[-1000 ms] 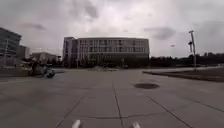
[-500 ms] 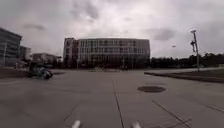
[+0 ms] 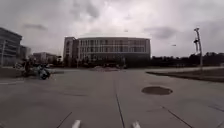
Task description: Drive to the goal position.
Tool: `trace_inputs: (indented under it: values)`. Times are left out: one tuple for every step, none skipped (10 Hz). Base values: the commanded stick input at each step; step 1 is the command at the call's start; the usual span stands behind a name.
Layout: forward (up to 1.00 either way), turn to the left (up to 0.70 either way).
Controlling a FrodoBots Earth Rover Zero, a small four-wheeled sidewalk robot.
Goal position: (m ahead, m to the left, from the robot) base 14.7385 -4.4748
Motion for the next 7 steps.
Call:
trace_inputs:
  values:
    - [0.7, 0.0]
    - [0.7, 0.0]
    - [0.7, 0.0]
    - [0.7, 0.0]
    - [0.7, 0.0]
    - [0.7, 0.0]
    - [0.7, 0.0]
